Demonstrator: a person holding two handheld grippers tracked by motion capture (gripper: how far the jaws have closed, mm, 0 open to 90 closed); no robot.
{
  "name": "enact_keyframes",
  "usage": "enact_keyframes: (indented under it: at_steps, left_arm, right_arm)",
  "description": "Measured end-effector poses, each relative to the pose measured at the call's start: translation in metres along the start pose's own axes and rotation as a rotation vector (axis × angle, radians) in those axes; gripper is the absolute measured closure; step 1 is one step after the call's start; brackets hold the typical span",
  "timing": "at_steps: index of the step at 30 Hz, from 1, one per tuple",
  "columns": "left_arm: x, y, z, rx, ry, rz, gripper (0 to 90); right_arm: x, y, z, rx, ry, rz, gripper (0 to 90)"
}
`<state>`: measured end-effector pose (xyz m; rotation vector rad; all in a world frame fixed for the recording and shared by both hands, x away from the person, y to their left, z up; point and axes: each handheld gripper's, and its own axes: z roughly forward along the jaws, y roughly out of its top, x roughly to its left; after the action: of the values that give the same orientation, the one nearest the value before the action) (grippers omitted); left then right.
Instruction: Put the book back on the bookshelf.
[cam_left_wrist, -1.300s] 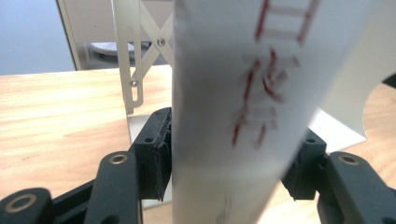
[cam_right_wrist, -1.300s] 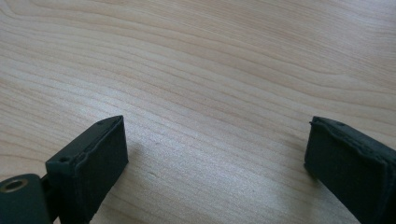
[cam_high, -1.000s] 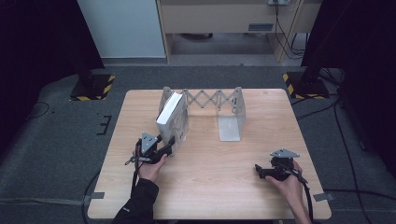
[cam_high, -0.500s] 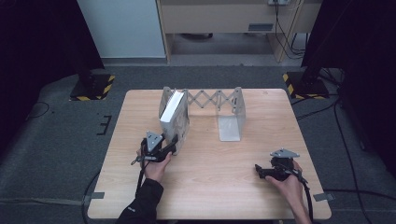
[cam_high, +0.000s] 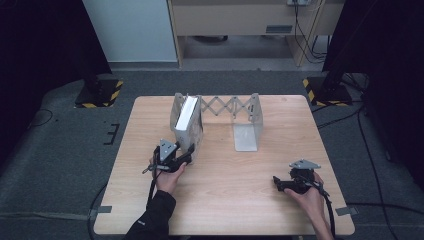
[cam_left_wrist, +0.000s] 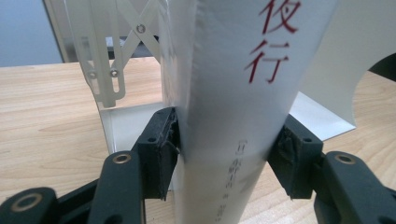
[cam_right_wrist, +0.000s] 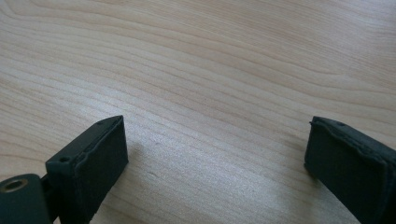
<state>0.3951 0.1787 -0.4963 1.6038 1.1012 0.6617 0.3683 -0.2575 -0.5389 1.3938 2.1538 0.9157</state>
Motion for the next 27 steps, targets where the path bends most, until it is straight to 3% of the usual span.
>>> enact_keyframes:
  at_steps: [19,27]
  left_arm:
    - [-0.0043,0.0039,-0.0099,0.053,-0.032,-0.028,46.4]
    - [-0.0046,0.0033,-0.0072,0.044,-0.044,-0.034,45.4]
  right_arm:
    - [0.0,0.0,0.0,0.0,0.0,0.0,6.2]
    - [0.0001,0.0,-0.0001,0.001,0.0,0.001,6.2]
